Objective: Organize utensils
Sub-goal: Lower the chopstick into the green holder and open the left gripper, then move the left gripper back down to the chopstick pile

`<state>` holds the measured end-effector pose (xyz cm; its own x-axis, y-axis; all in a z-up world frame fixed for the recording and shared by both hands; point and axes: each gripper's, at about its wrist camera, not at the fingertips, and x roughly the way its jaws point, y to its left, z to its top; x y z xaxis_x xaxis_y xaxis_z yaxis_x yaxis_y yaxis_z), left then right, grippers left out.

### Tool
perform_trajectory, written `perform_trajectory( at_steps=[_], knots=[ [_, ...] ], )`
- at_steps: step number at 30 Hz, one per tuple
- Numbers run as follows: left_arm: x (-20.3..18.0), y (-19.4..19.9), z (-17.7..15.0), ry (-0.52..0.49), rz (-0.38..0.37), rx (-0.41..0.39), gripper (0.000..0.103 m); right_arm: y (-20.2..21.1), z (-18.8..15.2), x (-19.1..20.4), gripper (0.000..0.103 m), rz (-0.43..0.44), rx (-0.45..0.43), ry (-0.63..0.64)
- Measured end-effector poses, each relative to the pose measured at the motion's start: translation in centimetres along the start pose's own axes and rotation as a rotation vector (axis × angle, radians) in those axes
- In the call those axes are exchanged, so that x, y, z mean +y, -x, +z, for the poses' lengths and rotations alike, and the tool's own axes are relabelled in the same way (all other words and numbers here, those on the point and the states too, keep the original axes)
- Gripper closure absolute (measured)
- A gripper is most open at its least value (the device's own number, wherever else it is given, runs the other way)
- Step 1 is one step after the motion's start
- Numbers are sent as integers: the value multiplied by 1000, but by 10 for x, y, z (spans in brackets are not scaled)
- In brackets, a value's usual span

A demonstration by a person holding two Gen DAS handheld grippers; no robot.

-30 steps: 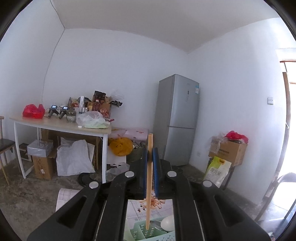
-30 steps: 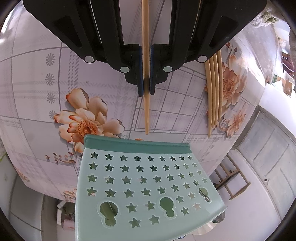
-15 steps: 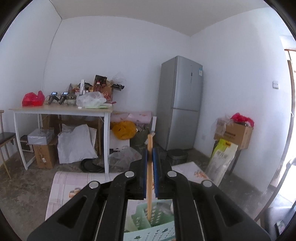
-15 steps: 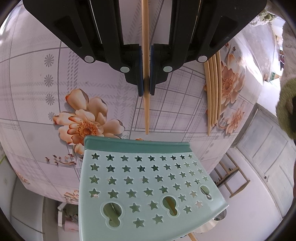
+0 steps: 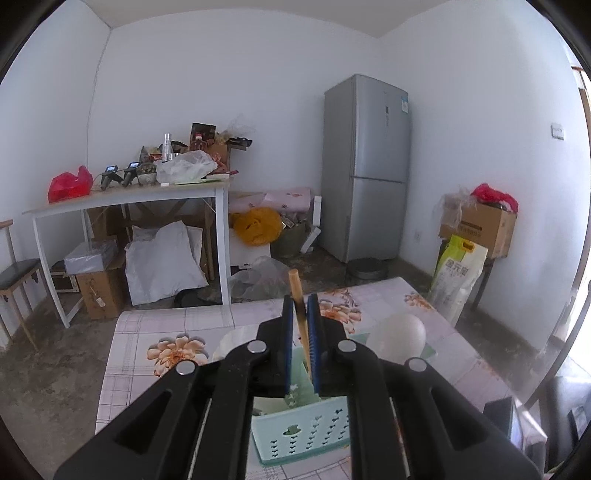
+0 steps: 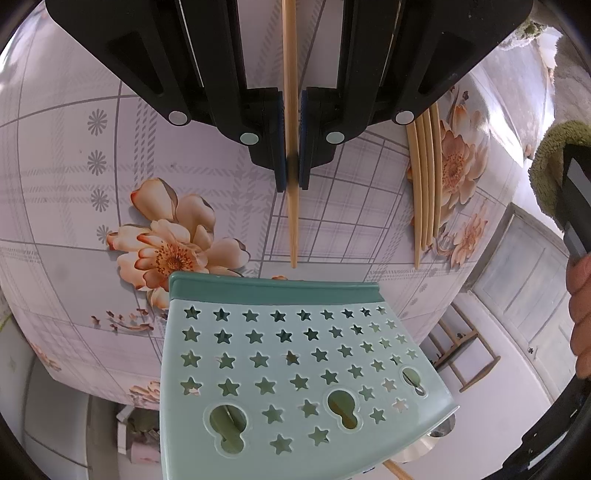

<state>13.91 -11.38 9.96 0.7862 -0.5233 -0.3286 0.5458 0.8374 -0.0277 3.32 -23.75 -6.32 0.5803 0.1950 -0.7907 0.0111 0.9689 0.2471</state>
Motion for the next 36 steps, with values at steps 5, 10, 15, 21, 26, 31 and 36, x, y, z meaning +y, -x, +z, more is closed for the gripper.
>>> perform_trajectory(
  at_steps=[5, 10, 15, 21, 26, 31, 36],
  knots=[
    [1, 12, -3, 2, 0, -2, 70, 0, 0, -1, 98, -1, 3, -2],
    [6, 41, -12, 4, 21, -18, 54, 0, 2, 0, 98, -4, 16, 14],
    [18, 66, -32, 41, 40, 18, 47, -3, 7, 2, 96, 2, 42, 39],
    [29, 69, -89, 96, 64, 194, 46, -8, 13, 11, 96, -34, 57, 81],
    [28, 60, -132, 111, 84, 347, 46, -11, 16, 13, 96, -41, 63, 74],
    [27, 56, -160, 108, 118, 431, 46, -14, 18, 14, 99, -46, 60, 71],
    [33, 54, -165, 125, 136, 435, 46, 3, 21, 19, 99, -23, 13, 70]
  ],
)
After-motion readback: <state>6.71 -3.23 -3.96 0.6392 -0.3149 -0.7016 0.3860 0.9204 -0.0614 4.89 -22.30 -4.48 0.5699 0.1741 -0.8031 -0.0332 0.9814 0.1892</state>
